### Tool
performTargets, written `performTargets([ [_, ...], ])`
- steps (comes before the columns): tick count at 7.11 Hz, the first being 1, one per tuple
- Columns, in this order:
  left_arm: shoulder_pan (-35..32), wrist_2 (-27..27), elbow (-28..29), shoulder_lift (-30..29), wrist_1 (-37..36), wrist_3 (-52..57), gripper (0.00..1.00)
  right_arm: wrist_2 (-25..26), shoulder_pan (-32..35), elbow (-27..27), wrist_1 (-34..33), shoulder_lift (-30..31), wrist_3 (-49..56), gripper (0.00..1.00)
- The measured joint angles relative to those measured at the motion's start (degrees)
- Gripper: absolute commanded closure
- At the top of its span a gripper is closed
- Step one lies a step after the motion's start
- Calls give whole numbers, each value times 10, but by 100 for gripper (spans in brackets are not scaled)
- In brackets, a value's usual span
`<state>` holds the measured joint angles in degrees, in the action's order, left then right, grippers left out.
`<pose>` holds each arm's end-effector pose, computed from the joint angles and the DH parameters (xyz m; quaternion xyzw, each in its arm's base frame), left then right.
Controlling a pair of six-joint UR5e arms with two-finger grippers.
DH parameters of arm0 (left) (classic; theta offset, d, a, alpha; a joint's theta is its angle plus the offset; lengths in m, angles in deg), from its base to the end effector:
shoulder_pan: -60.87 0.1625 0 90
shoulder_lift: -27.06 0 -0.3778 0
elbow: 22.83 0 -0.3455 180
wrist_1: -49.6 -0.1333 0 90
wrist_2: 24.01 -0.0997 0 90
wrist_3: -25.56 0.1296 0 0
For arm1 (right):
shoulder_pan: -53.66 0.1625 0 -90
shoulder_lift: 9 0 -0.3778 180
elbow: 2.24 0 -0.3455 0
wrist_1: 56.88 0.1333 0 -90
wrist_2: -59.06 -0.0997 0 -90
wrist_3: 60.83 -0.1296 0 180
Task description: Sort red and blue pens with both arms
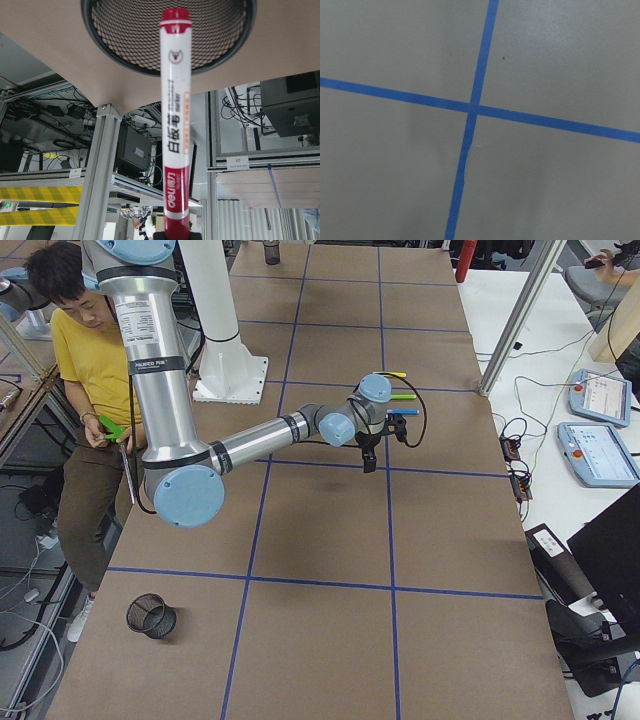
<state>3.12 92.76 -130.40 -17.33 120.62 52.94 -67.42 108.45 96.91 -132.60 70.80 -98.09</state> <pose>-0.0536 -0.0554 0.7410 -0.3967 0.1956 0.3634 0.8199 -0.2617 -0.4684 0.4514 0.0445 -0.4041 -0.0743 0.9106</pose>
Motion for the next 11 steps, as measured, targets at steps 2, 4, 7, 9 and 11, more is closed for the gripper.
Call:
performTargets([
  [2,0,0,1,0,0,3,0,0,-1,0,0,0,0,1],
  [4,-2,19,-6,-13,-1,11,0,0,0,1,0,-1,1,1],
  [7,-71,69,-97,-50,-28,11,0,1,0,2,0,-2,0,1],
  [9,-179,75,-144,-96,-48,12,0,3,-1,2,0,-6,0,1],
  [11,-276,91,-149,-159,-51,3,0,3,-1,4,0,-9,0,1],
])
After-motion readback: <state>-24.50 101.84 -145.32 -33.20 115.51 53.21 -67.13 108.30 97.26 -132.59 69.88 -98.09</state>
